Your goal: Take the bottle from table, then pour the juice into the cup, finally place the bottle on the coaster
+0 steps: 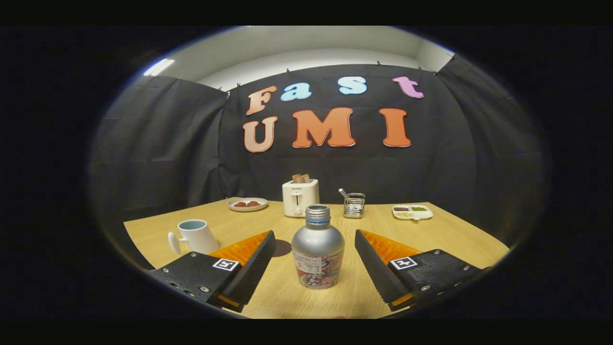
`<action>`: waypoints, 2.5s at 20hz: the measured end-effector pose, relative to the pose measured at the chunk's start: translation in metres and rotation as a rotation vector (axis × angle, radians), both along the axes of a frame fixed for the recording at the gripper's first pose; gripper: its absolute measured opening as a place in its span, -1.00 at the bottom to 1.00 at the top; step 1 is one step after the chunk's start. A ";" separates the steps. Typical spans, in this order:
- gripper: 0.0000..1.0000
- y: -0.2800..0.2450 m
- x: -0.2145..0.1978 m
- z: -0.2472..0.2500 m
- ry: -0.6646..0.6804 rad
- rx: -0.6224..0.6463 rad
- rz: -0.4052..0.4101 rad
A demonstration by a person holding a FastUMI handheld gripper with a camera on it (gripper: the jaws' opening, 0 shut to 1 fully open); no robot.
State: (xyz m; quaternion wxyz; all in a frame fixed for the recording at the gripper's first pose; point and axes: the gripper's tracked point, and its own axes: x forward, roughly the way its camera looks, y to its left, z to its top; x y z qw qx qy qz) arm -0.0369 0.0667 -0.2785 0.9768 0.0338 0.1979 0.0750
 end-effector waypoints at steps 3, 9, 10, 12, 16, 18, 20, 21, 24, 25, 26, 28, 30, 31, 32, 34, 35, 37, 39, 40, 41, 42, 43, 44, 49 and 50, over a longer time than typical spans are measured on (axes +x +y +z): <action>0.97 0.004 -0.001 -0.019 0.037 -0.009 0.007; 0.93 0.005 -0.001 -0.056 0.122 -0.021 -0.008; 0.84 0.003 0.000 -0.062 0.134 -0.017 -0.020; 0.71 0.002 0.000 -0.069 0.155 0.006 -0.036; 0.56 0.008 0.003 -0.069 0.155 0.004 -0.017; 0.55 0.016 0.006 -0.069 0.164 -0.016 0.016; 0.55 0.021 0.010 -0.063 0.152 -0.064 0.040; 0.55 0.023 0.010 -0.060 0.142 -0.095 0.052; 0.55 0.029 0.019 -0.050 0.105 -0.205 0.079; 0.55 0.030 0.024 -0.049 0.095 -0.242 0.088; 0.55 0.033 0.028 -0.045 0.083 -0.279 0.100; 0.53 0.037 0.038 -0.039 0.056 -0.370 0.118; 0.53 0.037 0.045 -0.033 0.017 -0.489 0.125; 0.53 0.038 0.047 -0.032 0.003 -0.542 0.133; 0.53 0.040 0.049 -0.030 -0.010 -0.592 0.142; 0.52 0.043 0.052 -0.029 -0.037 -0.681 0.154; 0.52 0.046 0.054 -0.027 -0.048 -0.721 0.166; 0.52 0.051 0.058 -0.023 -0.078 -0.800 0.182; 0.52 0.056 0.062 -0.017 -0.113 -0.885 0.195; 0.52 0.061 0.067 -0.013 -0.132 -0.921 0.207; 0.52 0.067 0.070 -0.011 -0.150 -0.956 0.220; 0.52 0.073 0.072 -0.009 -0.170 -0.989 0.235; 0.52 0.080 0.073 -0.005 -0.194 -1.022 0.250; 0.51 0.086 0.072 -0.005 -0.223 -1.059 0.267; 0.52 0.116 0.068 0.004 -0.324 -1.217 0.344; 0.52 0.120 0.066 0.006 -0.337 -1.238 0.362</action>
